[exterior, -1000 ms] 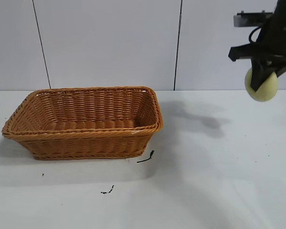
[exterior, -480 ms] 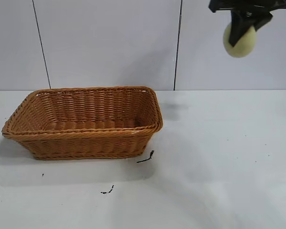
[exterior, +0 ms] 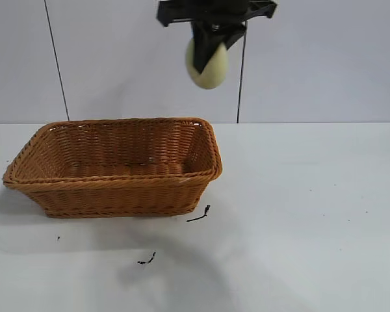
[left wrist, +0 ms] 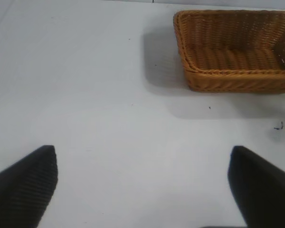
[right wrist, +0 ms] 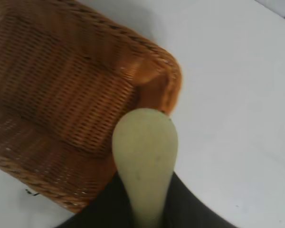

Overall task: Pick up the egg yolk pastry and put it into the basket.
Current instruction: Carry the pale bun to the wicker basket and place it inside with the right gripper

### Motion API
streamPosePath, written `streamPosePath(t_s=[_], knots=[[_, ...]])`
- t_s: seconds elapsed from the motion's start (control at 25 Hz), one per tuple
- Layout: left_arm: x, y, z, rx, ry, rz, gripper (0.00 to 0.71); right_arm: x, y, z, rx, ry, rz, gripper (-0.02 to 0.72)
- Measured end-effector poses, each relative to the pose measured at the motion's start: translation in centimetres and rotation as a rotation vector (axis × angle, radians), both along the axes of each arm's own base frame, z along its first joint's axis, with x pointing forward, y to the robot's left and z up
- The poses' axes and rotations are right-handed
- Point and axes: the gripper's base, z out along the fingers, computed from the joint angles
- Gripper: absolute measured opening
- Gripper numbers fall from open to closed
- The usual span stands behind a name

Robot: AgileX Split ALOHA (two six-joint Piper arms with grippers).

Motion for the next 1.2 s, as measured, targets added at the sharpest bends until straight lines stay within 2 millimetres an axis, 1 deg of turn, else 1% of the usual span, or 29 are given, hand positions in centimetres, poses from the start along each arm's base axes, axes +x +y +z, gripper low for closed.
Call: streamPosePath(t_s=[0.12,0.28,0.36,0.44,0.52,0.56,0.6,0.64,0.76,0.8,0.84,0.92,0.96,1.08,1.2], knots=[[0.0,0.0,0.0,0.000,0.000,0.000,0.696,0.8,1.1,-2.6,0.027,-0.015,-0.017,0.043],[0.0,0.0,0.0,0.000,0.000,0.000,0.696,1.5,1.6,-6.1,0.008,-0.006,-0.024,0.043],[0.0,0.0,0.0,0.000,0.000,0.000,0.696,1.8,1.6,-7.2,-0.005,-0.011,-0.020,0.043],[0.0,0.0,0.0,0.000,0.000,0.000,0.696,1.9,1.7,-7.6,-0.005,-0.016,-0.020,0.043],[0.0,0.0,0.0,0.000,0.000,0.000,0.696,1.9,1.7,-7.5,-0.003,-0.020,-0.019,0.057],[0.0,0.0,0.0,0.000,0.000,0.000,0.696,1.9,1.7,-7.5,-0.002,-0.021,-0.019,0.090],[0.0,0.0,0.0,0.000,0.000,0.000,0.696,1.9,1.7,-7.5,-0.002,-0.021,-0.019,0.146],[0.0,0.0,0.0,0.000,0.000,0.000,0.696,1.9,1.7,-7.5,-0.003,-0.019,-0.019,0.214],[0.0,0.0,0.0,0.000,0.000,0.000,0.696,1.9,1.7,-7.4,-0.005,-0.016,-0.019,0.522],[0.0,0.0,0.0,0.000,0.000,0.000,0.696,1.8,1.6,-7.3,-0.010,-0.012,-0.017,0.583],[0.0,0.0,0.0,0.000,0.000,0.000,0.696,1.8,1.6,-7.1,-0.014,-0.007,-0.016,0.629],[0.0,0.0,0.0,0.000,0.000,0.000,0.696,1.7,1.5,-6.3,-0.027,0.004,-0.015,0.669],[0.0,0.0,0.0,0.000,0.000,0.000,0.696,1.7,1.5,-6.3,-0.027,0.004,-0.015,0.669],[0.0,0.0,0.0,0.000,0.000,0.000,0.696,1.8,1.1,-3.8,-0.034,-0.012,-0.018,0.687],[0.0,0.0,0.0,0.000,0.000,0.000,0.696,2.7,-0.5,-0.5,-0.008,-0.050,-0.055,0.694]])
